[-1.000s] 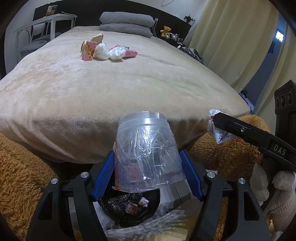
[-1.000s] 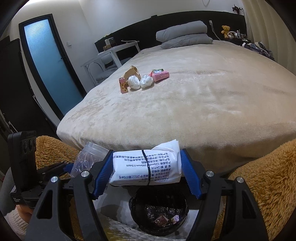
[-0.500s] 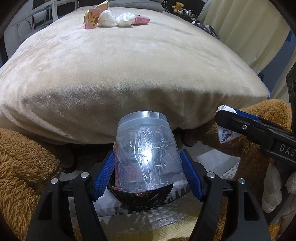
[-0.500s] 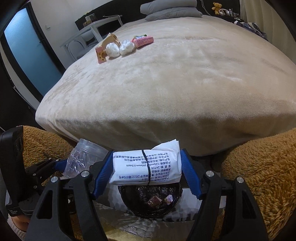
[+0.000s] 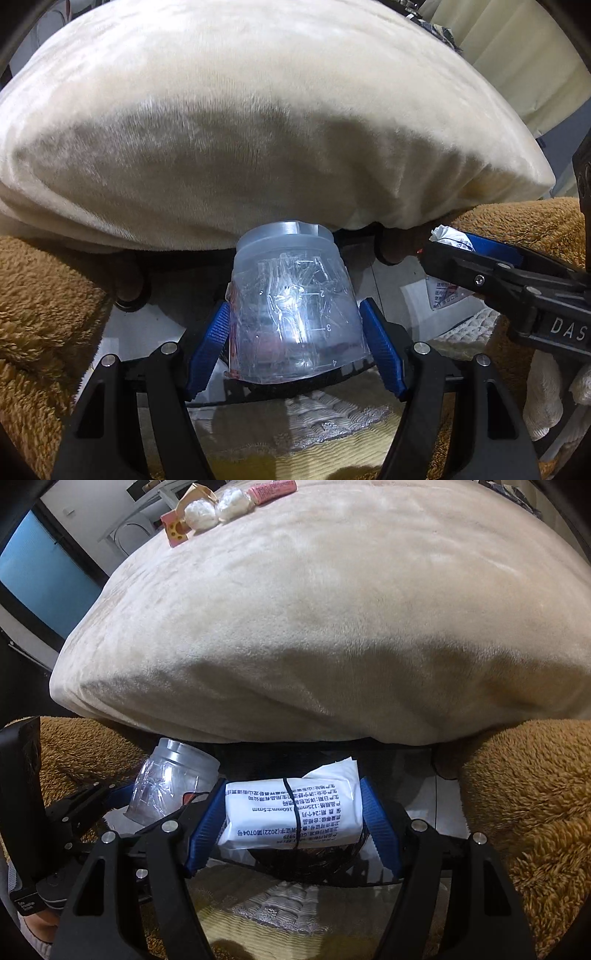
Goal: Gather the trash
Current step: 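Carry the clear cup and white packet down over the black bin, then open both tools to drop the cup and packet into the bin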
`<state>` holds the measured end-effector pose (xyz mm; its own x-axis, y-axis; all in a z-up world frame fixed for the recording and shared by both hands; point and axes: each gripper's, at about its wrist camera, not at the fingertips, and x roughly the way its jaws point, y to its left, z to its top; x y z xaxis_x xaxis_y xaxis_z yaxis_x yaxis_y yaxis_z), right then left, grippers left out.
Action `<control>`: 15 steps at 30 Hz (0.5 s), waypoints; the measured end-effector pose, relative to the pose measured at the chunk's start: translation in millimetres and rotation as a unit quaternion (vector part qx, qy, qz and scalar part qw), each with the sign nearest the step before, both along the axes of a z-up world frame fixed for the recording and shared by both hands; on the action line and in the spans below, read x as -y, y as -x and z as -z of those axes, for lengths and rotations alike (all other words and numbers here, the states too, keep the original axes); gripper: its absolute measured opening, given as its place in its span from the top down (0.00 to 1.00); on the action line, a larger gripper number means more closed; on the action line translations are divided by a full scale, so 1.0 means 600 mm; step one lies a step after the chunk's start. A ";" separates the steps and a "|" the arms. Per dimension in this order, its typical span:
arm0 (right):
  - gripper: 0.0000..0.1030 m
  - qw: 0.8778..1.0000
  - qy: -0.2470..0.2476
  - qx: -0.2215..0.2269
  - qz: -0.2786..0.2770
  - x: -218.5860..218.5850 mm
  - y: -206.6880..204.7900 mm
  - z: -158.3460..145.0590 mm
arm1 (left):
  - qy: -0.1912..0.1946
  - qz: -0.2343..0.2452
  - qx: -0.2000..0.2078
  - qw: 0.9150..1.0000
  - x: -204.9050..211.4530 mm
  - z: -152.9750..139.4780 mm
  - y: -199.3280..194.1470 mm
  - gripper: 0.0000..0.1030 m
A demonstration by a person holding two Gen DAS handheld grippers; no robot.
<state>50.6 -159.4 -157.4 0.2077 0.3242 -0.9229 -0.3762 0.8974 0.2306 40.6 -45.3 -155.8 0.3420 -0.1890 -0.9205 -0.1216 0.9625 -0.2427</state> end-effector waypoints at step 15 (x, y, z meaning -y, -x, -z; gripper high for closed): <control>0.31 0.998 0.010 -0.068 0.004 -0.011 -0.013 0.047 | 0.013 0.006 -0.076 0.997 0.008 0.052 -0.019 0.32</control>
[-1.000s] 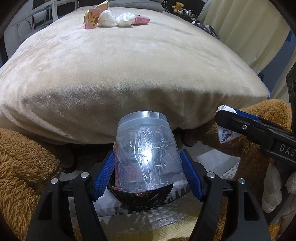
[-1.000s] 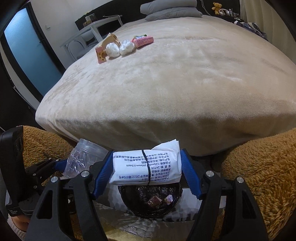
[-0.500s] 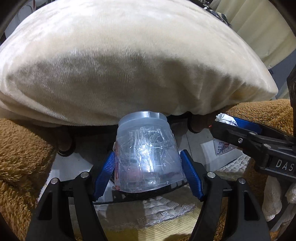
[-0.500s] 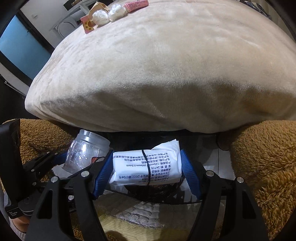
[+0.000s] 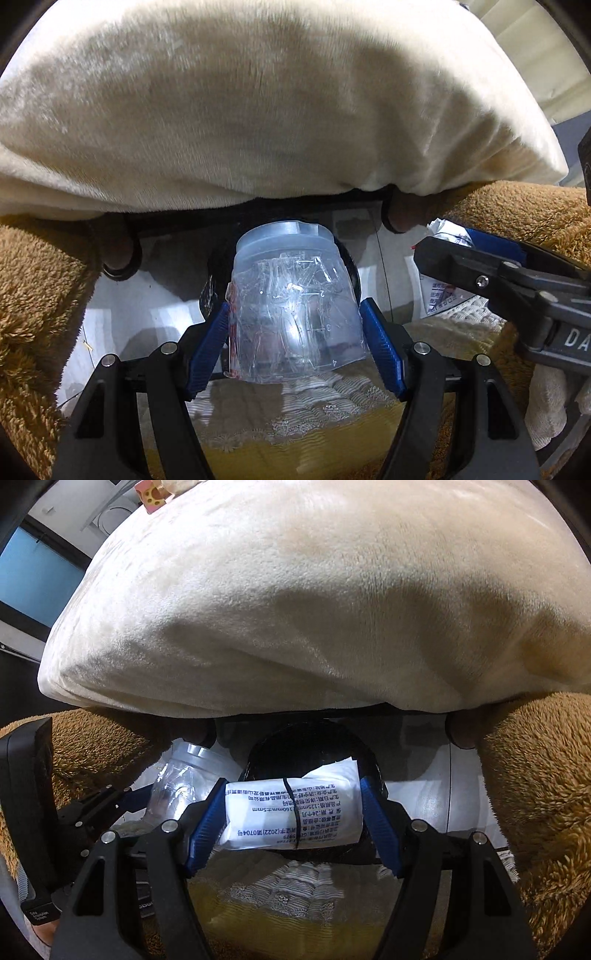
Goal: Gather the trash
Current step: 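Open both tools to drop the cup and packet into the bin, then raise both open tools back toward the remaining trash on the bed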
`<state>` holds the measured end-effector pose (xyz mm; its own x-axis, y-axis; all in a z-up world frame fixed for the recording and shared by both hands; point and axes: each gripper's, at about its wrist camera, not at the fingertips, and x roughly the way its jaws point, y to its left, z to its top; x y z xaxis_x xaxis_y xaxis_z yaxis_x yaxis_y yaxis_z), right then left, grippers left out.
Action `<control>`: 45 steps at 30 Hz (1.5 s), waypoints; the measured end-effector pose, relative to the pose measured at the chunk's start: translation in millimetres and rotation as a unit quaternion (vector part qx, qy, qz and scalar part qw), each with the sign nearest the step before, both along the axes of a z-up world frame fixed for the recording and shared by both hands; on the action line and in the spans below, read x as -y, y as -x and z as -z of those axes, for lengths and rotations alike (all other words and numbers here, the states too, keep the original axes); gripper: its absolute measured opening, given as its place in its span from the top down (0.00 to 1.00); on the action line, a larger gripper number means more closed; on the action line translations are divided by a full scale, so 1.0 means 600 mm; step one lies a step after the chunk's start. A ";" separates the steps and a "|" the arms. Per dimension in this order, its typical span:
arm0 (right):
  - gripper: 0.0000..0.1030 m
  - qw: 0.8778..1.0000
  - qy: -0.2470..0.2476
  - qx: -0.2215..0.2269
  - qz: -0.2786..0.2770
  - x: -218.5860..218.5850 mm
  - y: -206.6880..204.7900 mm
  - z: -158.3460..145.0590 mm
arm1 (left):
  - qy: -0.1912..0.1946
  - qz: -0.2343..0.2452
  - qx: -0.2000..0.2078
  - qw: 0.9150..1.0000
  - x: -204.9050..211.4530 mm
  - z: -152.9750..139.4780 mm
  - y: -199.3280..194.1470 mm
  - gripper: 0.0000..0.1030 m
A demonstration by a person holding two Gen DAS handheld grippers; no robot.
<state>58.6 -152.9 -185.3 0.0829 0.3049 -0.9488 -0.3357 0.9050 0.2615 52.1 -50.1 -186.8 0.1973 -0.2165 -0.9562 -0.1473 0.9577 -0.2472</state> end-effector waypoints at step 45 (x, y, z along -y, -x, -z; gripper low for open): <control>0.18 0.990 -0.103 0.077 0.060 0.057 -0.002 -0.079 | 0.010 -0.024 0.120 0.992 -0.035 -0.081 0.021 0.13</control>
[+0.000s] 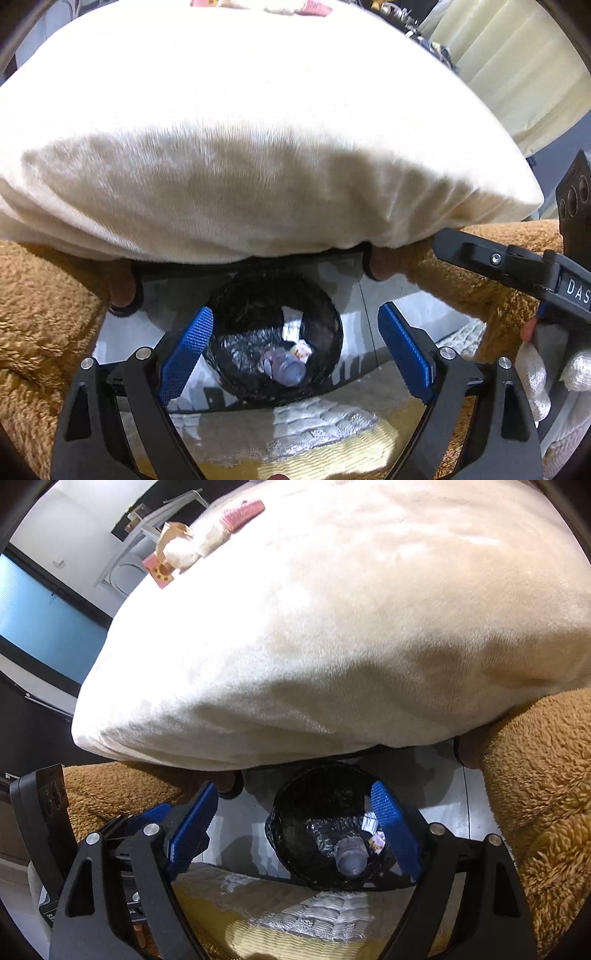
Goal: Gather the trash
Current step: 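Raise both open tools back toward the remaining trash on the bed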
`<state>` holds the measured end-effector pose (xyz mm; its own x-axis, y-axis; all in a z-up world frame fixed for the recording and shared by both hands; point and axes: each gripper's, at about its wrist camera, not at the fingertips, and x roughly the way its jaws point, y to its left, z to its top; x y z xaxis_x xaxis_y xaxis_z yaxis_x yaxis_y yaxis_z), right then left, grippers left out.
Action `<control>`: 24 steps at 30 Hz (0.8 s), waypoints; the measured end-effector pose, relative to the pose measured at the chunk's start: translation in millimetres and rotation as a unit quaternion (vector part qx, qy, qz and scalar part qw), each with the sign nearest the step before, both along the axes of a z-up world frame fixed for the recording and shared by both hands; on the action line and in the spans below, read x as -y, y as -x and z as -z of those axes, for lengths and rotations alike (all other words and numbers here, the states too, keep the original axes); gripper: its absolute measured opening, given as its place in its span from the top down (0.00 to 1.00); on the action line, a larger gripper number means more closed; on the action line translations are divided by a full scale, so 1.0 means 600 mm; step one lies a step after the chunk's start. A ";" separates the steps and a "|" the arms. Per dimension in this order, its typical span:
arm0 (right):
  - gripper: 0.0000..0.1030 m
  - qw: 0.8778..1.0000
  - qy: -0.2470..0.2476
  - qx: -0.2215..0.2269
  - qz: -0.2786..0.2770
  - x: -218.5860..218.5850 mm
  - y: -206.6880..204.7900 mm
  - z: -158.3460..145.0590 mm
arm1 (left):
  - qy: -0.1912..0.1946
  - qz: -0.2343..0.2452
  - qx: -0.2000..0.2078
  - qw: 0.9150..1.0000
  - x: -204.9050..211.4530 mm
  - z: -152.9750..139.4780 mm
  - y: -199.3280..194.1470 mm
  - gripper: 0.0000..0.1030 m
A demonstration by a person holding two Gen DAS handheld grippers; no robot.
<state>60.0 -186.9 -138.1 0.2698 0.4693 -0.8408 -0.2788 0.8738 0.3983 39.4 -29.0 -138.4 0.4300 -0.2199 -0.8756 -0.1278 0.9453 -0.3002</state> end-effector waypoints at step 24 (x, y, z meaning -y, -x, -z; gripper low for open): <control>0.18 0.975 -0.094 0.201 0.004 0.067 0.036 -0.191 | -0.024 -0.032 0.201 0.979 -0.038 -0.167 0.078 0.14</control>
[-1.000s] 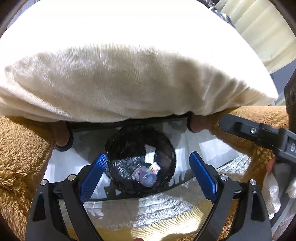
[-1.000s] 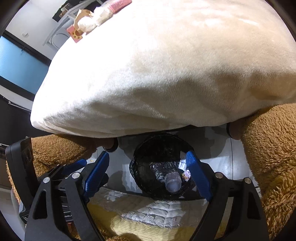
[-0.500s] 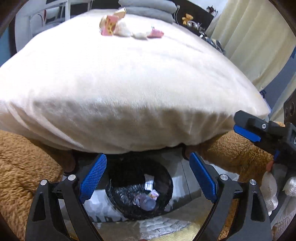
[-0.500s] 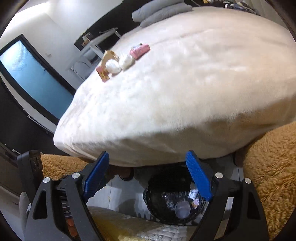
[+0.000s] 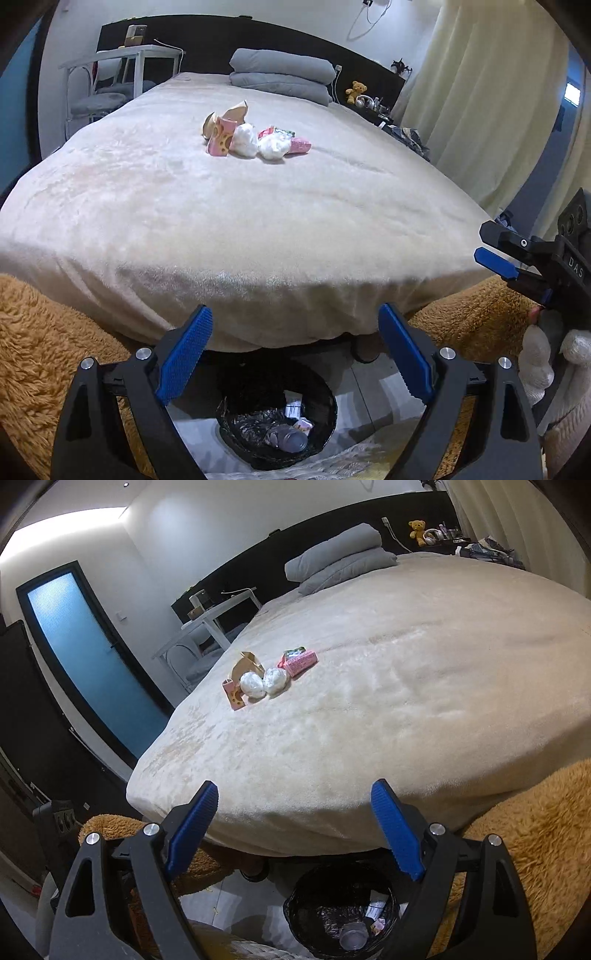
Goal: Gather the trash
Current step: 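Raise both open tools back toward the remaining trash on the bed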
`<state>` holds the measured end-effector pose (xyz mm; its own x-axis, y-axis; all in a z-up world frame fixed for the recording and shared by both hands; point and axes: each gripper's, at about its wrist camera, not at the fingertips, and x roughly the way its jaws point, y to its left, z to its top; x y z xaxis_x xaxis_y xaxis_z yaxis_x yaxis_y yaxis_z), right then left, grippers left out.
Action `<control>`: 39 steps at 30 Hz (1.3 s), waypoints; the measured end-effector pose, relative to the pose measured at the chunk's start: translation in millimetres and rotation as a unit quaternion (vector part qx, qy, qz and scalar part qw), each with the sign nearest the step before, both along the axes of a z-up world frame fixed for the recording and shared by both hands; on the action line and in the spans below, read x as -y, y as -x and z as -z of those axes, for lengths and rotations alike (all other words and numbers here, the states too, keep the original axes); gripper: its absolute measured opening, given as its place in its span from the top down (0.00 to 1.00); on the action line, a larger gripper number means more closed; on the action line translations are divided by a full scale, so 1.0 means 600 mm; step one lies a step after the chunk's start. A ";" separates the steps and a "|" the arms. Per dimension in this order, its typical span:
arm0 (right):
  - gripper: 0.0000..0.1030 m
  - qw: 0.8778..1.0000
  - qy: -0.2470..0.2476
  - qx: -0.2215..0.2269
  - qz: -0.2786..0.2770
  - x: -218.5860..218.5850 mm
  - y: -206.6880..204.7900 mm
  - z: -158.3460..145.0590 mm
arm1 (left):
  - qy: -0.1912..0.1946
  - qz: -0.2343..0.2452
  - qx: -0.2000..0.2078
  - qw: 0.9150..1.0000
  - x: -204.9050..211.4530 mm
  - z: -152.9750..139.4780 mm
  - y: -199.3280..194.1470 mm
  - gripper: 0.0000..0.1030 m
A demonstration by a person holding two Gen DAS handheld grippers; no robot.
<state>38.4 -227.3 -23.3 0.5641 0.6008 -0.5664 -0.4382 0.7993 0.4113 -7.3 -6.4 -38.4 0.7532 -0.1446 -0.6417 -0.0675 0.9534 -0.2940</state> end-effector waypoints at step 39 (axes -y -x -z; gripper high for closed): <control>0.18 0.974 0.176 0.012 -0.143 -0.278 -0.494 0.075 | -0.100 0.035 -0.048 0.993 -0.208 -0.012 -0.448 0.14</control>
